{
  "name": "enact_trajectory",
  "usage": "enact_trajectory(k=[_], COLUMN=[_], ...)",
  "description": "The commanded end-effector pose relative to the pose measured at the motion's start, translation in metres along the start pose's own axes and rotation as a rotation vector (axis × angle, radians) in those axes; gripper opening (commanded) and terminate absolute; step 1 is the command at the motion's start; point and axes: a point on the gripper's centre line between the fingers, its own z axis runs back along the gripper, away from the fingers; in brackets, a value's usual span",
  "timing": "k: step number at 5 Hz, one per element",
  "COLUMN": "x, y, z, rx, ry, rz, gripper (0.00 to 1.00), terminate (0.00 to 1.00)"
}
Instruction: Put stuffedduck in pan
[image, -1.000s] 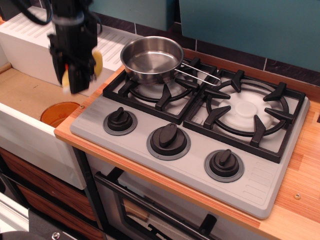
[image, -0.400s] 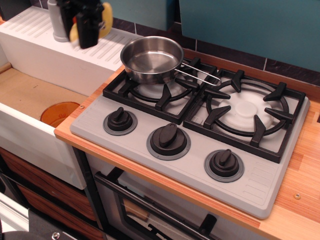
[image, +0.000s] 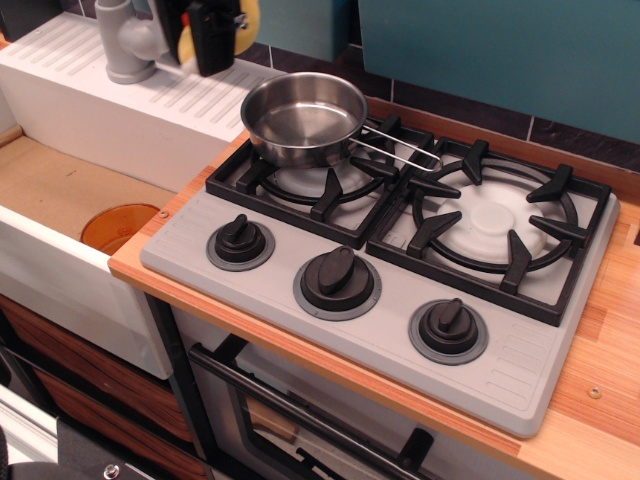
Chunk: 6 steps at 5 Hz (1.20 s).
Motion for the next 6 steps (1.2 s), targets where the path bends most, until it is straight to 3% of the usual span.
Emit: enact_trajectory(k=[1,2,3,4,5,6], x=[0.028,0.034,0.037,0.034,0.034,0.033], y=[-0.014,-0.021,-0.023,-0.026,-0.024,-0.016], z=[0.017,0.017,0.019,0.015,0.015,0.019], rx=[0.029,0.022,-0.049,-0.077,-0.042,-0.043], ry=[-0.062,-0.066,-0.097,-0.126,-0.124,-0.108], rz=[-0.019,-0.04,-0.026,-0.03,-0.046,-0.061], gripper=[0.0,0.0,0.0,0.0,1.0,1.0], terminate=[0.0,0.0,0.0,0.0,0.0,0.0])
